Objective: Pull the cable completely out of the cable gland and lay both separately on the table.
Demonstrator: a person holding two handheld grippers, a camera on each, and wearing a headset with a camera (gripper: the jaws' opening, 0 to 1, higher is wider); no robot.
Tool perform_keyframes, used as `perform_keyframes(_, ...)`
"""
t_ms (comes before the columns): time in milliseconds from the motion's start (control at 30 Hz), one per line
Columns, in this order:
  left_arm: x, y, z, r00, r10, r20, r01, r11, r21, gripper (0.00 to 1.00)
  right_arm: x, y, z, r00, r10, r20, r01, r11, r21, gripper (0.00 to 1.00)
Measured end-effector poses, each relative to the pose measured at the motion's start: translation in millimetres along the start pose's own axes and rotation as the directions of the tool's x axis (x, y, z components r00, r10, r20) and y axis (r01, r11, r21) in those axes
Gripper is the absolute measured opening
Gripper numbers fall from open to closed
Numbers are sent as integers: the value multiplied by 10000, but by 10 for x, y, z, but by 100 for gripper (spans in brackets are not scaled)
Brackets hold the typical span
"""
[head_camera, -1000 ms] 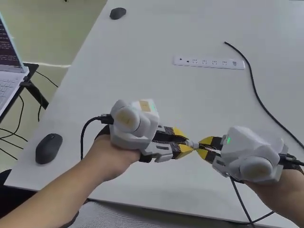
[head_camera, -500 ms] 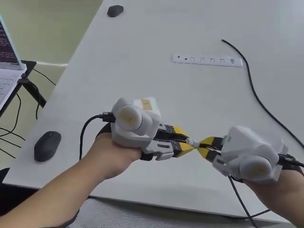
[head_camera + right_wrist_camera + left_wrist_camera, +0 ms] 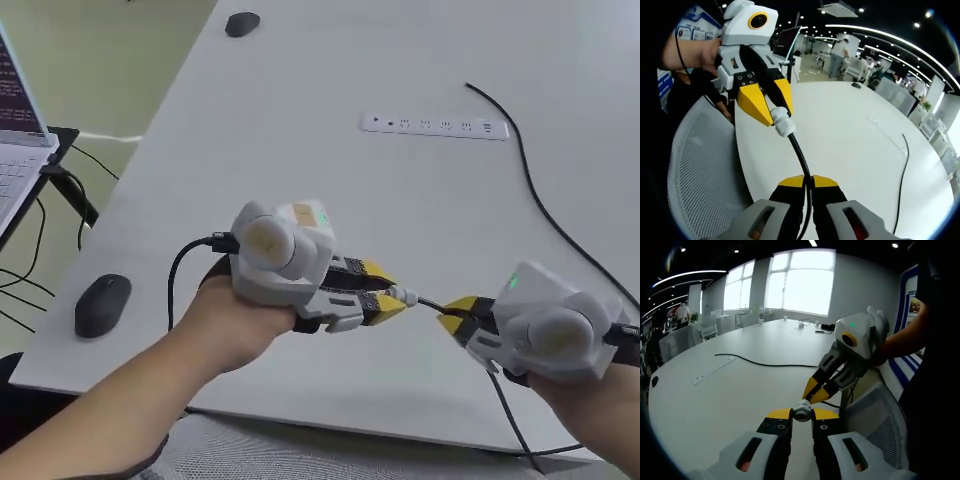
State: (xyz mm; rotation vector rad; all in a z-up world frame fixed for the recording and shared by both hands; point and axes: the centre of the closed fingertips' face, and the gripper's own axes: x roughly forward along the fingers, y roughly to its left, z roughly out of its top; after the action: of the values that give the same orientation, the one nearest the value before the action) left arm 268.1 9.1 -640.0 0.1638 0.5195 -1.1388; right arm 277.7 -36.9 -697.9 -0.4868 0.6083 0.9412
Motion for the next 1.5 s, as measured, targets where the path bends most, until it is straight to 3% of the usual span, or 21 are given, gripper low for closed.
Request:
perform_keyframes(267, -34, 0, -39, 9999, 129, -21, -129, 9999, -47, 15, 11, 19, -183, 9996, -78, -275, 82, 9999, 137, 0)
perform_keyframes(600, -64, 7, -88, 9999, 140, -29, -140, 9998, -145, 15, 4, -5, -209, 9987, -192, -467, 200, 9997, 161, 0)
perform_keyframes(1133, -84, 33, -189, 10000, -10, 66, 11, 9999, -102, 15, 21, -236, -31, 9962, -548, -682, 570, 9979, 301, 0)
perform_keyframes(1500, -148, 110, -461, 10000, 25, 63, -20, 9977, -674, 15, 303, -326, 107, 9919, -466, -1184, 443, 9988, -224, 0)
